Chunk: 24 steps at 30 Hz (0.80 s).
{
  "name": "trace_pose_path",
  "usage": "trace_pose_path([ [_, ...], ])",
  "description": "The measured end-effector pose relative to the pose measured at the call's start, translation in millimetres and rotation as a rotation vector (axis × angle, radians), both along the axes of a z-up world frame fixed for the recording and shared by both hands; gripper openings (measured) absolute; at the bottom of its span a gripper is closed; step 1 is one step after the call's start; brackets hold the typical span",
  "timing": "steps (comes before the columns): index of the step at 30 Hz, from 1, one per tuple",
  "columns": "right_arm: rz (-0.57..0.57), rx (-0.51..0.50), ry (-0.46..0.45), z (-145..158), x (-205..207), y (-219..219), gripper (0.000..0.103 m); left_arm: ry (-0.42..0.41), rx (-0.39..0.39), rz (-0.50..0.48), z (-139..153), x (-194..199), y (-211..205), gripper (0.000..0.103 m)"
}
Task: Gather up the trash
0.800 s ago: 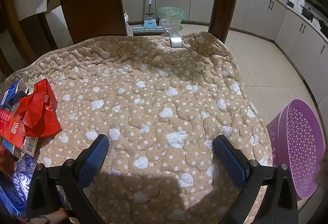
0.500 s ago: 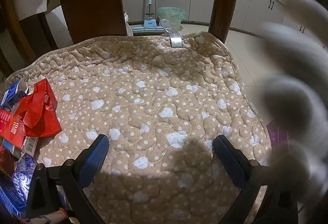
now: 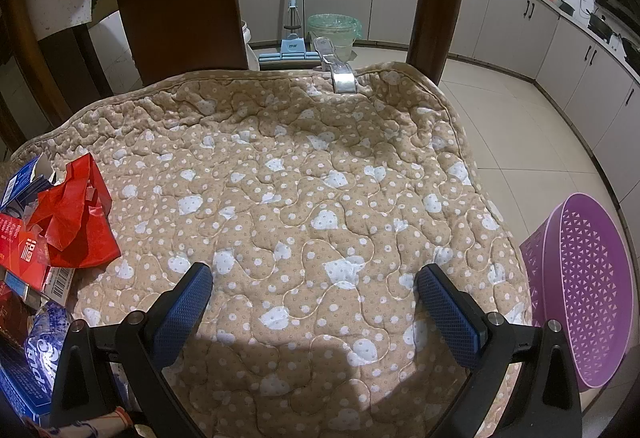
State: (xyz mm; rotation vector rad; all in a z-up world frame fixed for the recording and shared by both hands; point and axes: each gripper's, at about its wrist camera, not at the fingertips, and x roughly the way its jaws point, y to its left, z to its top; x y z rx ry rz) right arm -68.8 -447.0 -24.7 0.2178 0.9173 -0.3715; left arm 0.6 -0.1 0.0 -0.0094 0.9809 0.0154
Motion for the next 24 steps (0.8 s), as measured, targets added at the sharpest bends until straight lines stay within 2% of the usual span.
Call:
trace_pose_path([
  [7,0.000,0.001,0.000,0.1,-0.4,0.3,0.103,0.041,0.000,0.045,2.8,15.0,-4.8,0.103],
  [12,0.006,0.012,0.000,1.1,-0.7,0.3,0.103,0.099,-0.018,0.014,2.2,17.4,-0.1,0.103],
  [14,0.053,0.027,0.035,1.2,2.2,0.4,0.103,0.117,-0.038,0.009,7.9,9.7,1.9,0.103],
  [16,0.067,0.068,0.054,3.3,0.8,-5.7,0.103,0.098,-0.066,0.016,23.3,-5.4,4.4,0.103],
  [18,0.093,0.070,0.063,4.0,-1.0,-5.1,0.103,0.063,-0.059,0.023,38.4,-21.1,4.4,0.103],
  [24,0.052,0.038,0.014,15.8,-24.1,5.1,0.100,-0.048,0.076,0.002,76.0,-77.1,-19.5,0.103],
])
